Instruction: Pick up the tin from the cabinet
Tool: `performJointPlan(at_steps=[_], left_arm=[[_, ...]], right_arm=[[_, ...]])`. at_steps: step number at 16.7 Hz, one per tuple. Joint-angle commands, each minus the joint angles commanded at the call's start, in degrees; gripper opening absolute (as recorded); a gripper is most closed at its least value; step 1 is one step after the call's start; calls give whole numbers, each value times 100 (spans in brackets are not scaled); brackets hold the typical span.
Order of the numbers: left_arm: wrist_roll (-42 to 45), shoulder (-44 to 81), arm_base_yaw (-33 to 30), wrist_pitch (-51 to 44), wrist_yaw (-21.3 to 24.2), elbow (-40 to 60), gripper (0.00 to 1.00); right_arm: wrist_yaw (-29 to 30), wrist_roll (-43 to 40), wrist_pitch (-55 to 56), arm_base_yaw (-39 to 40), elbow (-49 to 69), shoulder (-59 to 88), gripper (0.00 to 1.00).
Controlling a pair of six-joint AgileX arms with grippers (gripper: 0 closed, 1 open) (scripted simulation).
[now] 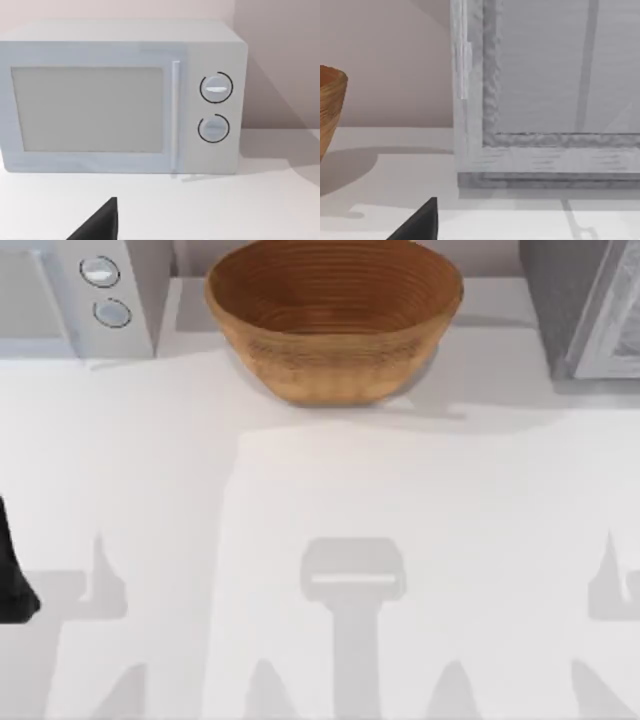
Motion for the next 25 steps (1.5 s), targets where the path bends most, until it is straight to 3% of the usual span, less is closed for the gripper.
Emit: performJointPlan(at_steps=[4, 8, 21, 25], left_arm=[[0, 0, 0, 0, 0, 0, 100], [0, 0, 0, 0, 0, 0, 100], [0, 0, 0, 0, 0, 0, 100], [0, 0, 0, 0, 0, 0, 100]], right_arm=[[40, 4, -38, 8, 182, 153, 100], [208, 18, -296, 102, 1263, 1035, 100], [888, 70, -1909, 851, 7877, 6058, 100], [1051, 84, -2252, 1002, 9383, 7150, 100]])
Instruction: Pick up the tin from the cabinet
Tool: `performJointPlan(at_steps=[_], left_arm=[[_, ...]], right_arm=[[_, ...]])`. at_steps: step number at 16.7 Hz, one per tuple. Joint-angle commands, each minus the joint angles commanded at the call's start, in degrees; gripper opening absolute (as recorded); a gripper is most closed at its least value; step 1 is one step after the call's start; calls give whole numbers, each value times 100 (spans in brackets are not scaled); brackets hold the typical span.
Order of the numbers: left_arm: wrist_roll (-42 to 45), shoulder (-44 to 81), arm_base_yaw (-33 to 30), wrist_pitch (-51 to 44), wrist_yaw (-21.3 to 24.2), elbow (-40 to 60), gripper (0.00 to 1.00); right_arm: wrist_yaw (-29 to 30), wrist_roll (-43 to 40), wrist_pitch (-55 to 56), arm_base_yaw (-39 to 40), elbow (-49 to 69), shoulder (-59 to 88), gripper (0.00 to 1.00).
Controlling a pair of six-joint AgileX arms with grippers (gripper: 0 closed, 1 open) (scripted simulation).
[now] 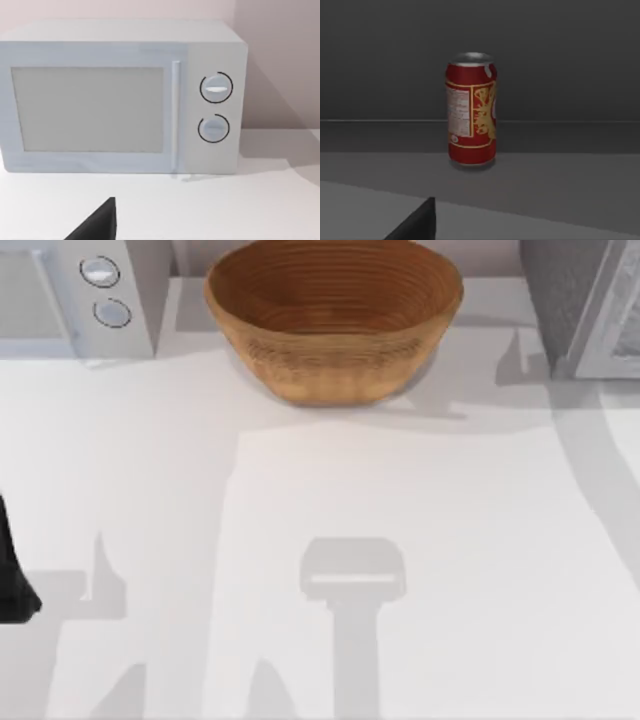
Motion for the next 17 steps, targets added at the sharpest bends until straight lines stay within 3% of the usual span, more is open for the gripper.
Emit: performJointPlan(at_steps=[9, 17], left_arm=[[0, 0, 0, 0, 0, 0, 100], [0, 0, 0, 0, 0, 0, 100]], right_arm=[[80, 5, -111, 38, 589, 454, 100], [545, -15, 867, 422, 787, 1597, 100]])
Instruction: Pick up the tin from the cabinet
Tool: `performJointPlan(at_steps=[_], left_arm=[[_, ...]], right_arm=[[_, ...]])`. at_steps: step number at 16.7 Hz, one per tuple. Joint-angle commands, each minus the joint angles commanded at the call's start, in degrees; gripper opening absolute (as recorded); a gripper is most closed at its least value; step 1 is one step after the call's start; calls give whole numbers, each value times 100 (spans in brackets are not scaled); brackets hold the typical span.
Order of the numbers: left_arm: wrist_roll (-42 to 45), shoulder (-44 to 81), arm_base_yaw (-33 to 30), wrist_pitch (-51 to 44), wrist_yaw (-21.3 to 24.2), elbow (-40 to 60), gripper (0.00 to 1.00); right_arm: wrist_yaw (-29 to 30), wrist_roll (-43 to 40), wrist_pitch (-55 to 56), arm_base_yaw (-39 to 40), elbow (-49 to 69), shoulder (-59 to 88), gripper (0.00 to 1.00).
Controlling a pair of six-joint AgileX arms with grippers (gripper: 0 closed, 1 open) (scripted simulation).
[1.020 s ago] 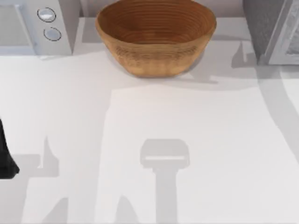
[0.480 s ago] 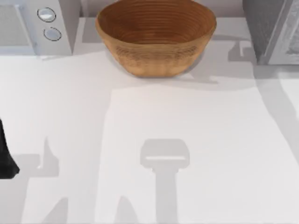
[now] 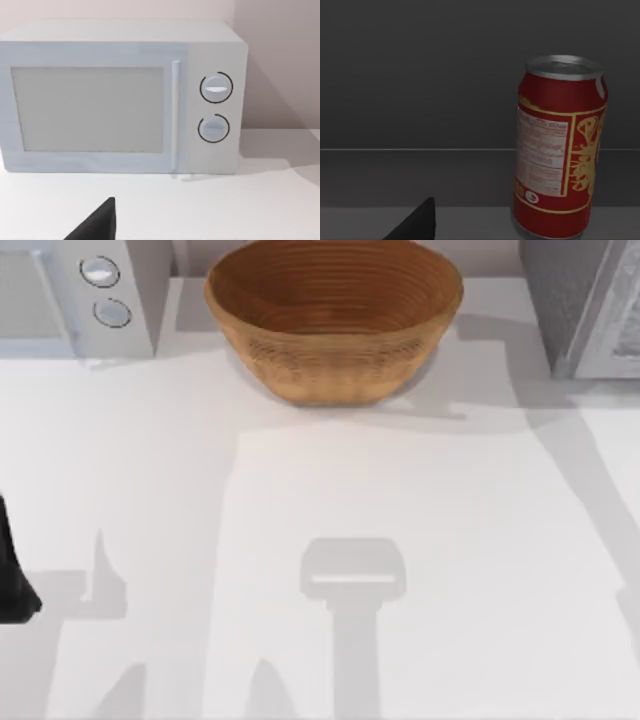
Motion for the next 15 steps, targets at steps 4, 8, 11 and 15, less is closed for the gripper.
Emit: performJointPlan(at_steps=[4, 8, 11, 15], left_arm=[[0, 0, 0, 0, 0, 0, 100], [0, 0, 0, 0, 0, 0, 100], [0, 0, 0, 0, 0, 0, 100], [0, 0, 0, 0, 0, 0, 100]], right_arm=[[-2, 1, 9, -18, -28, 9, 100], [-57, 1, -12, -65, 348, 332, 100], [-139, 0, -62, -155, 908, 841, 100], [-228, 0, -106, -251, 1442, 1329, 100]])
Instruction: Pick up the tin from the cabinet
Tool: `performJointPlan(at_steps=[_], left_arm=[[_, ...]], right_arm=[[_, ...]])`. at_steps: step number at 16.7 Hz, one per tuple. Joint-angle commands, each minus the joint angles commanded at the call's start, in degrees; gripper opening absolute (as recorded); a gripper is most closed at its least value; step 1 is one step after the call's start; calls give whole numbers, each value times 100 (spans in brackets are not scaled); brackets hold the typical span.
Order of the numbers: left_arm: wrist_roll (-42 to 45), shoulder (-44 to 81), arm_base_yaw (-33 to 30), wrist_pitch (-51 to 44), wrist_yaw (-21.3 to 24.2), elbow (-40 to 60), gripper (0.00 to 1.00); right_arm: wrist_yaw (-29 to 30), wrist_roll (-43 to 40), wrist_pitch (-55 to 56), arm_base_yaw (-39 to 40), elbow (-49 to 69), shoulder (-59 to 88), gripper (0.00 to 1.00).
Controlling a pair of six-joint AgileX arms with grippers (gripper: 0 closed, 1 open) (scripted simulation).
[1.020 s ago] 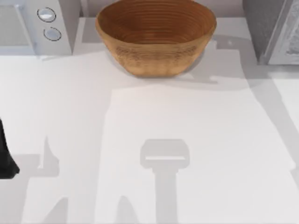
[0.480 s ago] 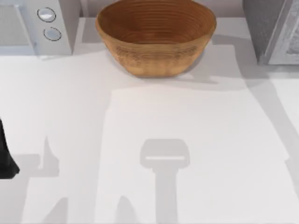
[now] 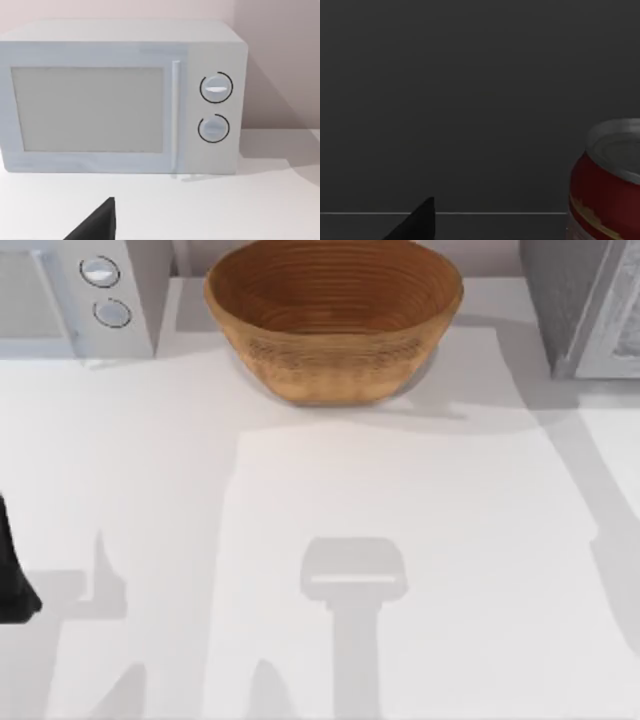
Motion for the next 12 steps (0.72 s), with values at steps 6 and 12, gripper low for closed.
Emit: performJointPlan(at_steps=[6, 12], left_arm=[[0, 0, 0, 0, 0, 0, 100], [0, 0, 0, 0, 0, 0, 100]], right_arm=[[-4, 0, -2, -5, 23, 21, 85], [-4, 0, -2, -5, 23, 21, 40]])
